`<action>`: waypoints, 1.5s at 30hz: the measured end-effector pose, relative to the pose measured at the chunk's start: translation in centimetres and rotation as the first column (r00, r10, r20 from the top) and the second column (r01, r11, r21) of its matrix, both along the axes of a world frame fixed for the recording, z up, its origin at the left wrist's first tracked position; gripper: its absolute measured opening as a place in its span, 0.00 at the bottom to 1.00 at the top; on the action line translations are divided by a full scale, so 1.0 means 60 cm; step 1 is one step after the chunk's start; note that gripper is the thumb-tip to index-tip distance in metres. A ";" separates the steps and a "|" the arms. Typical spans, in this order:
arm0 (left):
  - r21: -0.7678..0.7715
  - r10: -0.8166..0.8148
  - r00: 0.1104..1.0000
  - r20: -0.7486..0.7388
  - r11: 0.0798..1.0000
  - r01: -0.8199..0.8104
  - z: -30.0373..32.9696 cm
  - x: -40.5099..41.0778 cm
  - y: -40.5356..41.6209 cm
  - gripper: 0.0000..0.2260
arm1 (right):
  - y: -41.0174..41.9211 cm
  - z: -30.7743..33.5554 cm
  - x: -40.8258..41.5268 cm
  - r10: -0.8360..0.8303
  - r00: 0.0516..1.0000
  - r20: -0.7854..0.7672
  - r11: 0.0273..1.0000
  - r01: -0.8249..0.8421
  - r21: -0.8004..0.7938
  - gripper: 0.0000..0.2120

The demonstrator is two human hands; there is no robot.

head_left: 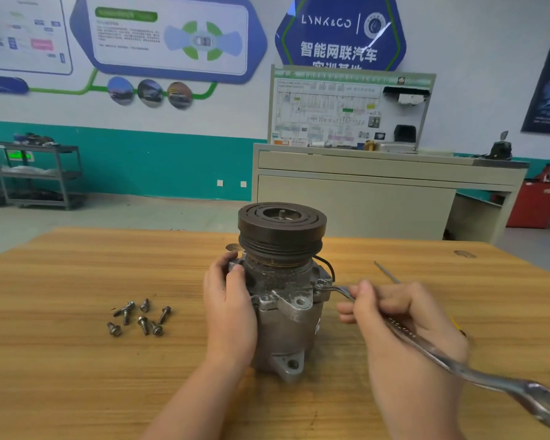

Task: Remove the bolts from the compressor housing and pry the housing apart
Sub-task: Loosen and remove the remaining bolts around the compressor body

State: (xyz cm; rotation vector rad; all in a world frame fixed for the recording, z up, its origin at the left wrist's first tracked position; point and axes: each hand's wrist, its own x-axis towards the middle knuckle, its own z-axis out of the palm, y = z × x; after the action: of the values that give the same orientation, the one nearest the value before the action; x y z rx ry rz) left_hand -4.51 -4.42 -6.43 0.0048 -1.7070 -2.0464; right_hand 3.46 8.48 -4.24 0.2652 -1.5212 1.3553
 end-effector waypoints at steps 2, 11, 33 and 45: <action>0.003 0.000 1.000 0.002 1.000 0.000 0.001 0.001 0.001 0.21 | 0.005 0.001 -0.035 0.046 0.978 0.205 0.997 -0.031 -0.077 0.16; 0.034 -0.033 0.999 0.012 0.999 0.033 0.003 0.005 -0.004 0.22 | -0.039 -0.007 0.000 -0.206 0.976 0.076 0.978 0.203 0.045 0.18; 0.011 -0.039 0.999 -0.033 0.999 0.039 -0.011 -0.020 -0.010 0.12 | 0.105 0.050 -0.093 0.778 0.610 0.150 0.566 -0.578 -0.588 0.16; 0.010 -0.047 0.998 -0.046 0.999 0.047 -0.006 -0.016 -0.011 0.11 | 0.031 0.012 -0.028 0.268 0.945 0.187 0.963 -0.257 -0.085 0.14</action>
State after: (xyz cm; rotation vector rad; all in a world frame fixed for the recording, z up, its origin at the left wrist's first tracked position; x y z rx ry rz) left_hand -5.47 -5.05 -6.77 -0.0792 -1.6830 -2.0733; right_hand 1.78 10.32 -3.51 0.3124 -1.6487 1.6769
